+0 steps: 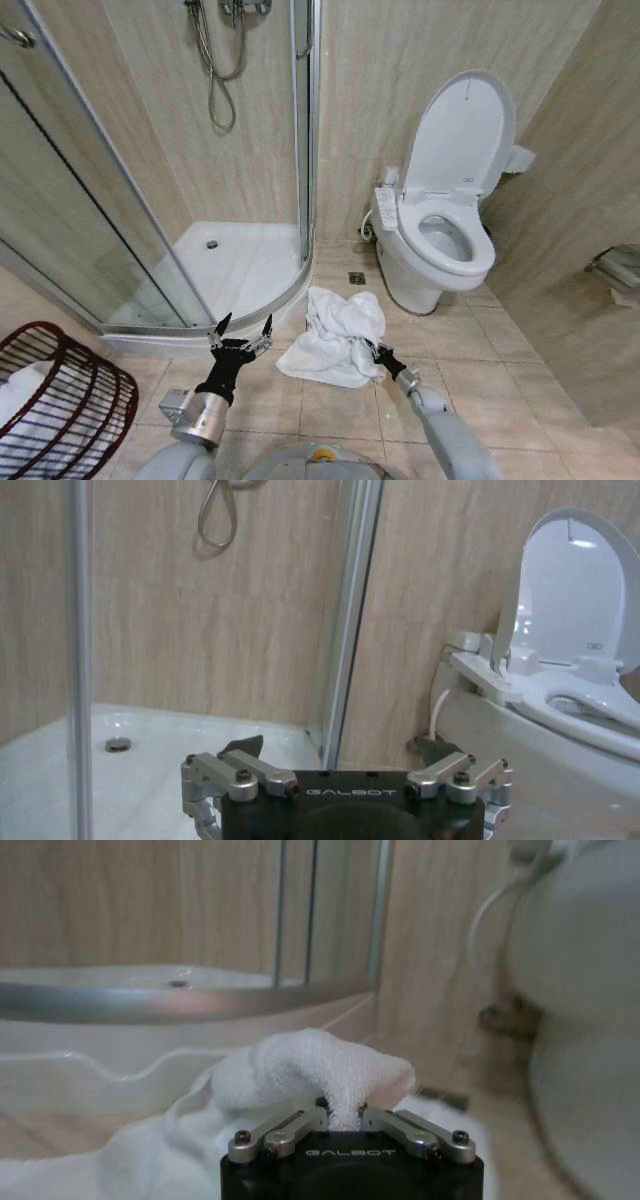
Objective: Discard the used towel into the hamper.
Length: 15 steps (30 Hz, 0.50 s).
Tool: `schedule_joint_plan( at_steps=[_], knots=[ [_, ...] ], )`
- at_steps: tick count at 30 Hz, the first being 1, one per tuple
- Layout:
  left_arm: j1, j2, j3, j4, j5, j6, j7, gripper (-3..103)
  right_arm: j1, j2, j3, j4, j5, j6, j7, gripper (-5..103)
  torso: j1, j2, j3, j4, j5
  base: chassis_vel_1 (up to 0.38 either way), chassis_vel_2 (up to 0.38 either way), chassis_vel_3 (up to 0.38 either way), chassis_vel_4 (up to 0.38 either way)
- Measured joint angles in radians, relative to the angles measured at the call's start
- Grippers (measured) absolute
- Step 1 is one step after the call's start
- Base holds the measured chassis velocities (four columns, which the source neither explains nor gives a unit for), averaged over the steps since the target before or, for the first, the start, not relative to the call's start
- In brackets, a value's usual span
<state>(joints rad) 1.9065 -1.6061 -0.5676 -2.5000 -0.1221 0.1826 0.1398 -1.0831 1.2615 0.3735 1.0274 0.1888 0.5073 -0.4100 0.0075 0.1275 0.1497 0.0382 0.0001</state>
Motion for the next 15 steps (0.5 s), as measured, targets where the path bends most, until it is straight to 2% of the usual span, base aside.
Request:
schedule_joint_plan(
  at_steps=[2,3,5,7,10,11,14,15],
  knots=[
    [0.000,0.000,0.000,0.000,0.000,0.000,0.000,100,-0.085,-0.015,0.052,0.156,-0.039,-0.010,0.047,2,0.000,0.000,0.000,0.0001,0.0003,0.000,0.000,0.000,0.000],
    [0.000,0.000,0.000,0.000,0.000,0.000,0.000,100,-0.085,-0.015,0.052,0.156,-0.039,-0.010,0.047,2,0.000,0.000,0.000,0.0001,0.0003,0.000,0.000,0.000,0.000],
    [0.000,0.000,0.000,0.000,0.000,0.000,0.000,100,-0.164,-0.032,0.104,0.297,-0.055,-0.066,0.074,2,0.000,0.000,0.000,-0.0004,-0.0003,0.000,0.000,0.000,0.000],
    [0.000,0.000,0.000,0.000,0.000,0.000,0.000,100,-0.194,-0.040,0.125,0.361,-0.056,-0.083,0.082,2,0.000,0.000,0.000,-0.0004,0.0001,0.000,0.000,0.000,0.000],
    [0.000,0.000,0.000,0.000,0.000,0.000,0.000,100,-0.274,-0.044,0.205,0.578,-0.080,-0.120,0.087,2,0.000,0.000,0.000,0.0000,-0.0004,0.000,0.000,0.000,0.000],
    [0.000,0.000,0.000,0.000,0.000,0.000,0.000,100,-0.274,-0.044,0.205,0.578,-0.080,-0.120,0.087,2,0.000,0.000,0.000,0.0000,-0.0004,0.000,0.000,0.000,0.000],
    [0.000,0.000,0.000,0.000,0.000,0.000,0.000,100,-0.348,-0.026,0.275,0.824,-0.101,-0.165,0.117,2,0.000,0.000,0.000,0.0001,-0.0001,0.000,0.000,0.000,0.000],
    [0.000,0.000,0.000,0.000,0.000,0.000,0.000,100,-0.348,-0.026,0.275,0.824,-0.101,-0.165,0.117,2,0.000,0.000,0.000,0.0001,-0.0001,0.000,0.000,0.000,0.000]
  ],
)
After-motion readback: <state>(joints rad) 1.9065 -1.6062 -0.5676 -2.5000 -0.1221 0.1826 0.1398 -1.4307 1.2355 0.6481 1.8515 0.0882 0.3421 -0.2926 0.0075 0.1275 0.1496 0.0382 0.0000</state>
